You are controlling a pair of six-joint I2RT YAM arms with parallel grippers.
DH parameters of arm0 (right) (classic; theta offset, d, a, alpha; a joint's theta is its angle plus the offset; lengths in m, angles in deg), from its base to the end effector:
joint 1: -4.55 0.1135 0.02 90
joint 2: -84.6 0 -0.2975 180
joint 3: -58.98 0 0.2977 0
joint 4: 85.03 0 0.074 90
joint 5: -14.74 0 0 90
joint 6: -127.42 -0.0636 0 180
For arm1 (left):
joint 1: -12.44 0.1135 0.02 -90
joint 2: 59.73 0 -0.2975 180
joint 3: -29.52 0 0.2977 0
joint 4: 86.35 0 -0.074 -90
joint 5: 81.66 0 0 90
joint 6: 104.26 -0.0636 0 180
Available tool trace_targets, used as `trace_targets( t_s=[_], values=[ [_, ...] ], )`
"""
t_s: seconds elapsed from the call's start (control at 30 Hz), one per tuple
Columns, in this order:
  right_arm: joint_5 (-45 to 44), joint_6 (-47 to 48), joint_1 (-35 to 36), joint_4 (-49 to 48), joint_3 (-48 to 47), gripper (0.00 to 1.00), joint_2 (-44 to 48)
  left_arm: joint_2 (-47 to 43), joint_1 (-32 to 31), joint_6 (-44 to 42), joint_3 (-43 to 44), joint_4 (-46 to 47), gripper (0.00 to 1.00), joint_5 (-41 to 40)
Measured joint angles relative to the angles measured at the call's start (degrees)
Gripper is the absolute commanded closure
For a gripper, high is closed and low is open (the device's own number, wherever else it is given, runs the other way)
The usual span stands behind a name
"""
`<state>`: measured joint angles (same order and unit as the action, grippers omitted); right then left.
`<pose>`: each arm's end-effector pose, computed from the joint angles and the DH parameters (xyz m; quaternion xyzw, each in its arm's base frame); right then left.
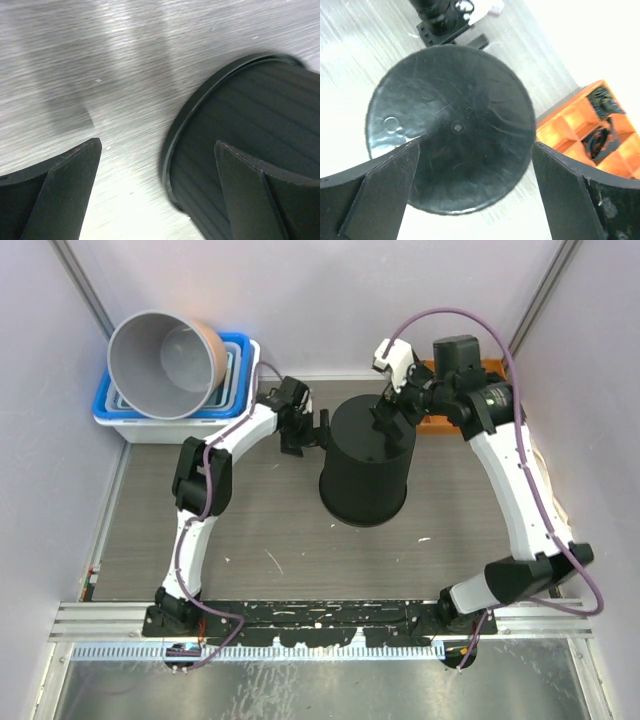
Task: Turn the large container upside down
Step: Turn the container upside down at the center of the board, then move the container to the center of the board.
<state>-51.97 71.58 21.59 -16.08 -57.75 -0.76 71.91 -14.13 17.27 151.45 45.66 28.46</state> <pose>0.3321 0.1281 0.4842 -0.4601 0.7539 0.1147 0.4547 0.5113 -0.2801 0.1726 0.0076 0.9470 -0.2797 0.1579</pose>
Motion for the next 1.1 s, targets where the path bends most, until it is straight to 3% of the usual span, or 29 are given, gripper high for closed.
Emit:
trace_targets(
  t_s=[0.13,0.3,0.53,0.73,0.9,1.1],
  values=[
    [-1.55,-0.28,2.43,-1.05,-1.92,0.0,5.25,0.0,-3.13,-13.68,9.31,-13.35,0.01,-14.99],
    [-0.87,-2.05,10.49,-2.84,-13.18,0.0,3.78,-5.03,-4.44,-26.77,13.53,-20.02,0.01,-30.53],
    [-17.03,1.36,38.14,-10.03,-10.14,0.0,-3.1,-23.21,-1.44,-42.21,14.51,-20.87,0.01,-42.62],
    [-34.36,3.28,49.22,-23.15,8.26,0.0,-9.25,-34.62,8.81,-47.76,14.6,-21.46,0.01,-44.59],
    [-44.63,7.21,47.3,-39.85,31.43,0.0,-9.25,-37.92,18.4,-50.25,12.57,-24.57,0.01,-39.36],
    [-53.18,13.97,40.37,-53.51,54.8,0.0,-9.77,-44.33,21.16,-50.16,-3.3,-24.85,0.01,-29.16]
  ],
)
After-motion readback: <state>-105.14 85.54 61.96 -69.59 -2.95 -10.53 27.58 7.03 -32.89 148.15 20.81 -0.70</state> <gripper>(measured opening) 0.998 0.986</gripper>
